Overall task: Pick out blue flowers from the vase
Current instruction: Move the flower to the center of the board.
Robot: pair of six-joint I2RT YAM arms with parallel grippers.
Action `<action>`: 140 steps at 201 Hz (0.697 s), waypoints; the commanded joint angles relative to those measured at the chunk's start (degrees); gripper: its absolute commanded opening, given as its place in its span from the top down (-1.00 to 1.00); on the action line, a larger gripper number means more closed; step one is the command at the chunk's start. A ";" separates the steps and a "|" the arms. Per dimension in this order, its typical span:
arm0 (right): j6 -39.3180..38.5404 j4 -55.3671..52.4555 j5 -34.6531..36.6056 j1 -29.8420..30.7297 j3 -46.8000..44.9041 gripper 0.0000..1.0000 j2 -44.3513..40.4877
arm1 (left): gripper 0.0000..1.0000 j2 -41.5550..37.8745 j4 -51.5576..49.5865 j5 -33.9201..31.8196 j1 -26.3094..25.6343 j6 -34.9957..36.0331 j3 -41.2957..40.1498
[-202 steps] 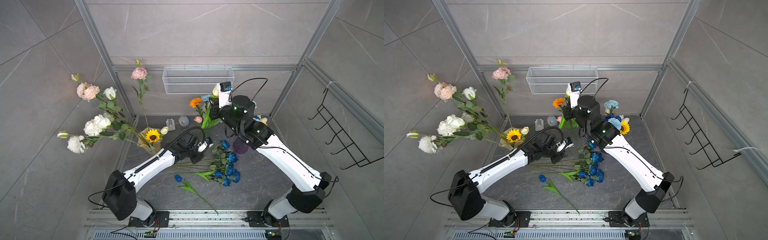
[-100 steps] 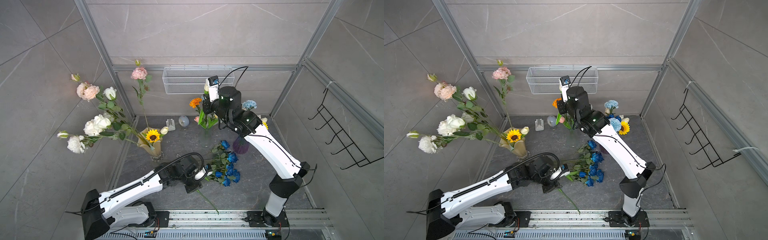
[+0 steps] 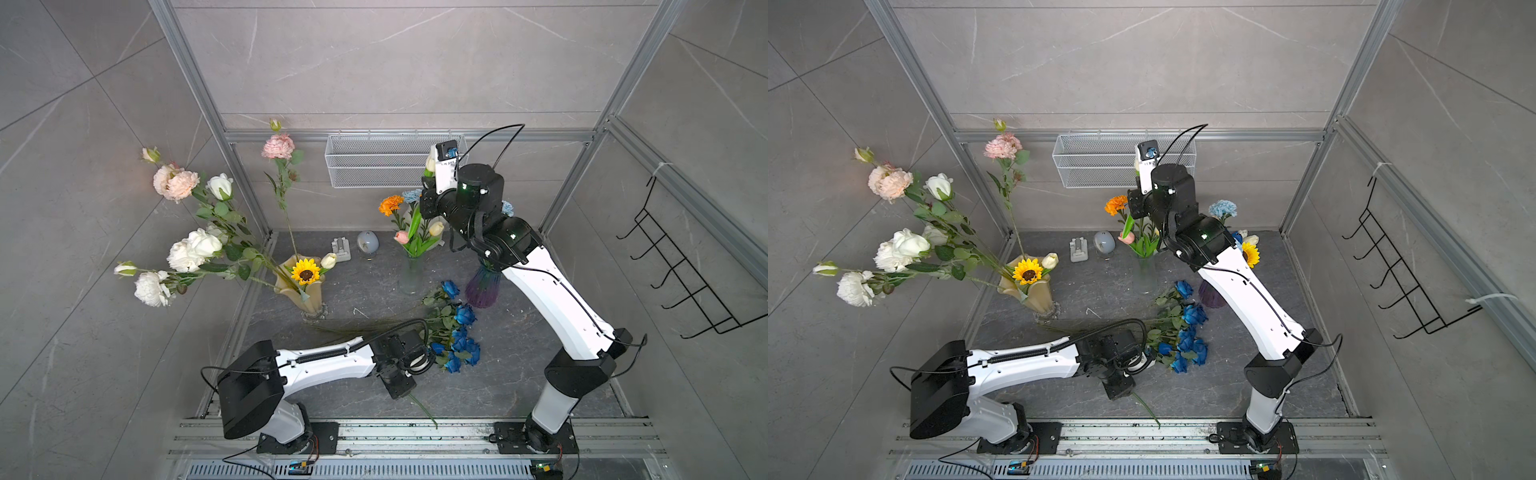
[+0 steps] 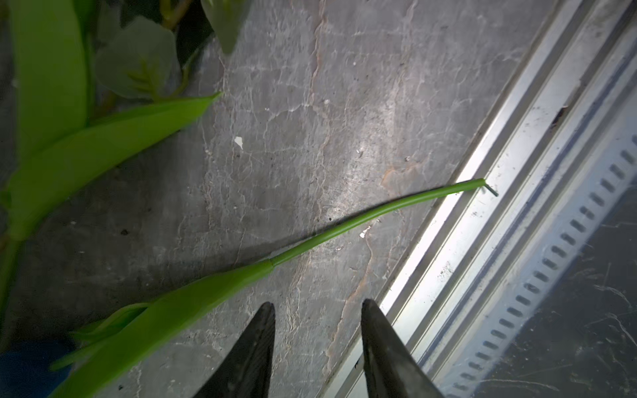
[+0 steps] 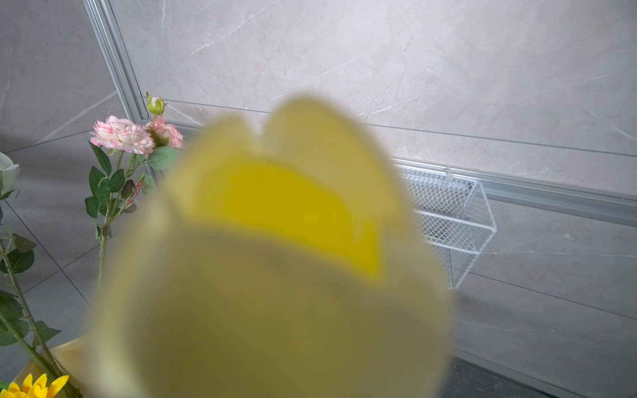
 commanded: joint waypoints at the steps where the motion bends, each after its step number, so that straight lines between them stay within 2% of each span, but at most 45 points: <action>1: 0.83 2.18 -2.64 -0.35 1.48 1.00 -3.11 | 0.14 -0.20 0.35 -0.54 0.07 -2.93 0.83; 37: 2.03 2.80 -5.17 -1.02 1.94 1.00 -4.30 | 0.14 -3.70 0.09 -2.72 0.04 -6.25 -0.20; 103: 0.89 0.55 -3.66 -1.95 5.49 1.00 1.63 | 0.13 -0.58 -0.95 -3.63 -0.51 -11.13 -1.01; 140: 0.03 0.35 -3.55 -2.01 6.51 1.00 5.14 | 0.11 0.90 3.05 -2.05 -0.40 -15.04 -3.45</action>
